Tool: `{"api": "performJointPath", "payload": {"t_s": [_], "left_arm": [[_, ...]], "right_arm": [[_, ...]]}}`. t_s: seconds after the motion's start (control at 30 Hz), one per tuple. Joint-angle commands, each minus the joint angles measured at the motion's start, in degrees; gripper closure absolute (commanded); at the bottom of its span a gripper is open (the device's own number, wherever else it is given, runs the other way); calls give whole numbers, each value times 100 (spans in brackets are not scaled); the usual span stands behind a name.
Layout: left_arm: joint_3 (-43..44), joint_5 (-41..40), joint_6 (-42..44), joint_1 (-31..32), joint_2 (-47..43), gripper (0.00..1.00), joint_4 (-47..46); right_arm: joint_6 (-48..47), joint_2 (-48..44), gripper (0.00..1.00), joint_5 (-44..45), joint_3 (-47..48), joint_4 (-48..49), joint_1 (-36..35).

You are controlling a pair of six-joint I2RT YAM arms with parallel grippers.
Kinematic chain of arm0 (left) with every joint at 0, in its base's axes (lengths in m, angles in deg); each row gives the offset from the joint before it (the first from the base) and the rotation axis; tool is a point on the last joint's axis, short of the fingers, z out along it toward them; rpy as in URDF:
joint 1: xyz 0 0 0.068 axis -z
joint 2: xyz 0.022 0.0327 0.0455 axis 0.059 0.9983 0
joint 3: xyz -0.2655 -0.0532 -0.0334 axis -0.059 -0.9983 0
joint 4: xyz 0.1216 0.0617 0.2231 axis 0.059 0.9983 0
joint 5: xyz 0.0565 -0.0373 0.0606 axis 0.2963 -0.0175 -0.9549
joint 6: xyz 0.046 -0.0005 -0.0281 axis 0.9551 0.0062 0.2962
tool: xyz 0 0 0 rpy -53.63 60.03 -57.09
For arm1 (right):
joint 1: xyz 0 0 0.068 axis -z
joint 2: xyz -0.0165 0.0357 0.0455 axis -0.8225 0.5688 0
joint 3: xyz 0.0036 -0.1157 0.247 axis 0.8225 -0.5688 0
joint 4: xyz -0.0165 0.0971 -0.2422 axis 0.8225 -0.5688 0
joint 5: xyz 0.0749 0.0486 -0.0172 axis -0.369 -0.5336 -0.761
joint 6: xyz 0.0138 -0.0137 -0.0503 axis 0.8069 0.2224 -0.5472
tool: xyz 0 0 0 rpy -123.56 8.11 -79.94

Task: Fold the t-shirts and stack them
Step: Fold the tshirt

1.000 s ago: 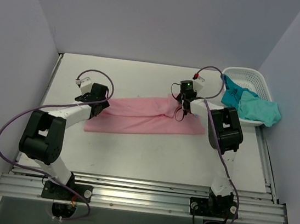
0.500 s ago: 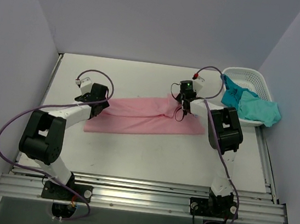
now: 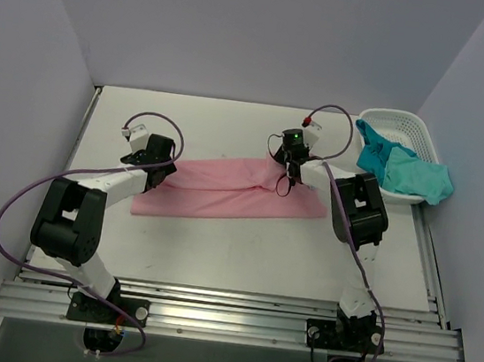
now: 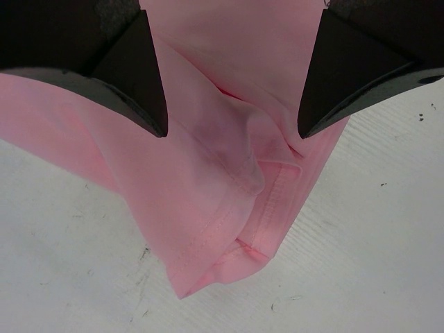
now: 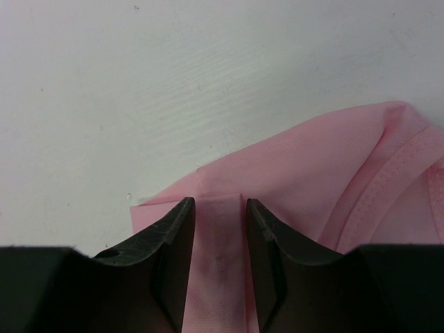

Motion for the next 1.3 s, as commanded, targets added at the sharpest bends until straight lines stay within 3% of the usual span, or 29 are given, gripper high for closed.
{"api": "performJointPath", "payload": {"t_s": [0.0, 0.23, 0.5, 0.73, 0.83, 1.27], "left_arm": [[179, -101, 75, 29, -15, 16, -249], [170, -93, 75, 20, -32, 16, -258], [162, -75, 84, 20, -32, 16, -266], [144, -66, 84, 12, -50, 16, -275], [127, -49, 93, 11, -59, 16, -275], [109, -22, 93, -15, -76, 16, -302]], "right_arm": [[25, -146, 68, 29, 231, -53, -63], [25, -50, 68, 20, 310, -70, -116], [-2, 21, 91, -24, 292, -53, -116], [-19, 38, 94, -50, 292, -61, -116], [-37, 47, 100, -67, 283, -61, -116], [-72, -189, 100, -85, 20, 176, -116]]}}
